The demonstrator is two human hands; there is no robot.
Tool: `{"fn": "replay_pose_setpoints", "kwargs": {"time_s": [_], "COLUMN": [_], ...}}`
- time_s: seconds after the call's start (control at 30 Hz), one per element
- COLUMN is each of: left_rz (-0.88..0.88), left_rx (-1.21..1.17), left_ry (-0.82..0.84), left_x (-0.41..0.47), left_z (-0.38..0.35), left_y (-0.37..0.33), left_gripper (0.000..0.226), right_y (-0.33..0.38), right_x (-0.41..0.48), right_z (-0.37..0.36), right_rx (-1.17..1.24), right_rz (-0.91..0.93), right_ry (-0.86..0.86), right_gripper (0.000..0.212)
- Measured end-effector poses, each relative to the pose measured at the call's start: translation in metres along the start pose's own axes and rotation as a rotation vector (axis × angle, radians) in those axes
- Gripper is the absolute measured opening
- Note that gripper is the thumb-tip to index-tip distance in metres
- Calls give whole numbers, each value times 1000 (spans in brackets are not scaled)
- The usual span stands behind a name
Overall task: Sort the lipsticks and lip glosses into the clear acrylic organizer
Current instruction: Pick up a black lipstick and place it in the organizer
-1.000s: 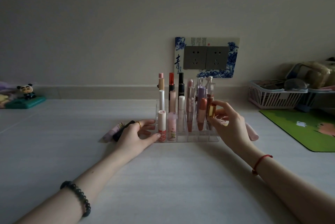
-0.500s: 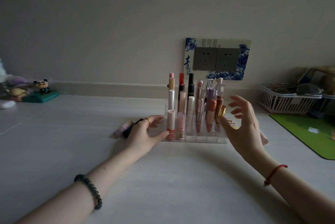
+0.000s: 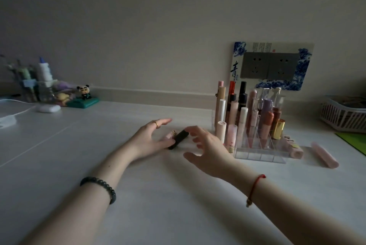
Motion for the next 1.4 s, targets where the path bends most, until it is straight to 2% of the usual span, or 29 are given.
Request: {"fn": "replay_pose_setpoints", "kwargs": {"time_s": [0.13,0.3,0.53,0.6,0.67,0.77,0.83,0.97,1.03,1.1,1.2,1.4], "left_rz": [-25,-69,-263,-304,-328,-320,-306,-333,-344,-344,-291,-165], "left_rx": [106,204,318,228,62,-198,-319,-519,-595,-641,-638,-395], "left_ry": [88,54,-63,-126,-165,-224,-251,-188,-159,-134,-108,-171], "left_x": [0,2,3,1,-3,-8,-10,-12,-13,-14,-13,-10], "left_z": [1,-2,-2,2,6,7,2,-18,-30,-41,-56,-72], "left_y": [10,9,-6,-15,-26,-45,-57,-80,-88,-93,-92,-73], "left_gripper": [69,59,39,34,35,14,8,11,15,17,21,32], "right_y": [0,-9,-12,-9,-4,3,7,10,7,2,-12,-45], "right_x": [31,50,48,42,36,24,15,-8,-19,-29,-36,-38], "right_z": [-29,-40,-36,-29,-22,-9,1,27,42,57,79,96], "right_rx": [47,154,136,118,127,189,219,206,192,186,191,133], "right_rz": [-152,-328,-322,-254,-160,-105,-85,-46,-39,-40,-90,-210], "right_ry": [49,-10,-70,-90,-114,-123,-106,-132,-173,-233,-332,-462], "right_gripper": [61,56,52,50,40,18,9,7,18,25,24,19]}}
Point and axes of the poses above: each hand's wrist, its own x-axis towards the middle knuckle, its own z-axis out of the back of the hand, y = z × x, the point moved 2 cm from there along x, towards the middle knuckle
